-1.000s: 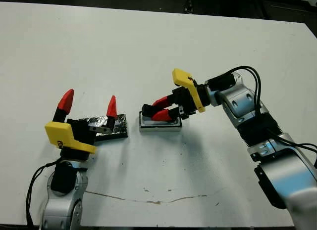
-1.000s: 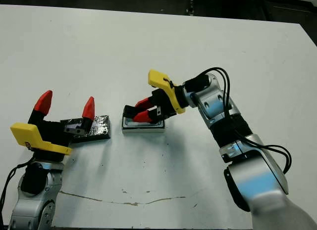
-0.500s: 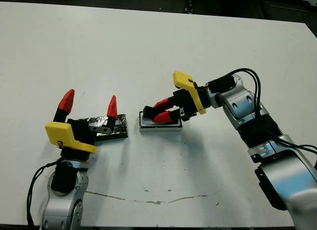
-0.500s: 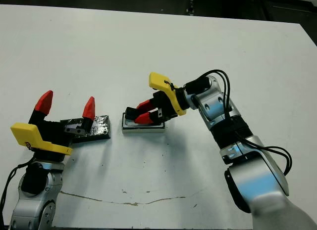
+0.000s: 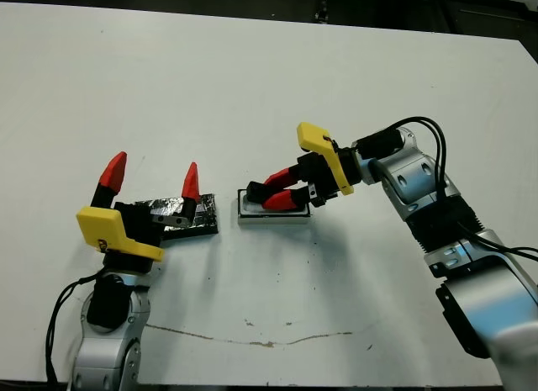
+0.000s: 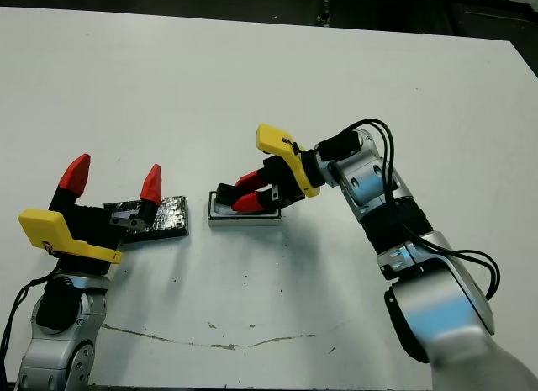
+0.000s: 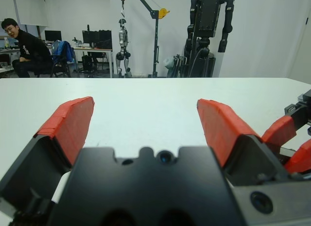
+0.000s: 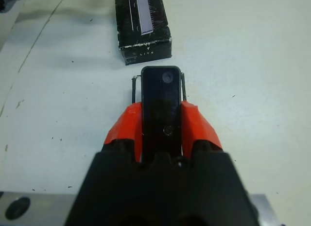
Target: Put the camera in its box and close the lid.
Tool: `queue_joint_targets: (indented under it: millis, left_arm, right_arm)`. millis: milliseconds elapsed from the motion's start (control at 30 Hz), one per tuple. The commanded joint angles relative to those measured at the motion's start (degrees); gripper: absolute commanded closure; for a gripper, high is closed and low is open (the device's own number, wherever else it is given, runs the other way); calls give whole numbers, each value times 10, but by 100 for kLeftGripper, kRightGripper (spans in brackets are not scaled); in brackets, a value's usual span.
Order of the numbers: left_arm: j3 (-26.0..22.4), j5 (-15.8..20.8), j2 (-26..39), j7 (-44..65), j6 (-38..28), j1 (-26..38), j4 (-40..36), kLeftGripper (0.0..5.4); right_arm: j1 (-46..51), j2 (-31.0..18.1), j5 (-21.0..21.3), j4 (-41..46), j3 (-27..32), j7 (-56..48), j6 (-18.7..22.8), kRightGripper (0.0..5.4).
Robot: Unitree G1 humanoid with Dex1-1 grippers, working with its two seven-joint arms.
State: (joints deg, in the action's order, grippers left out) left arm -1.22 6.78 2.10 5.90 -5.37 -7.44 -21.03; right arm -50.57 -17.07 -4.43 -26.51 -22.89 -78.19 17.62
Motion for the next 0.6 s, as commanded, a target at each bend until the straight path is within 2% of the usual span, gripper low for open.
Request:
queue_joint_targets:
  millis: [33, 200, 267, 467, 600]
  left_arm:
    - [-1, 0, 0, -3, 5, -10, 0, 0]
    - [-1, 3, -1, 0, 3, -9, 2, 0]
    - [0, 0, 0, -1, 1, -9, 3, 0]
    - [0, -1, 0, -1, 0, -10, 3, 0]
    - [1, -1, 1, -1, 2, -11, 2, 0]
  right_arm:
    - [9, -29, 17, 3, -3, 4, 9, 374]
    - [12, -31, 22, 14, -7, 13, 12, 374]
    - [11, -29, 21, 19, -8, 17, 31, 374]
    - [3, -19, 15, -3, -8, 0, -14, 278]
    - [-3, -21, 19, -11, -14, -12, -26, 211]
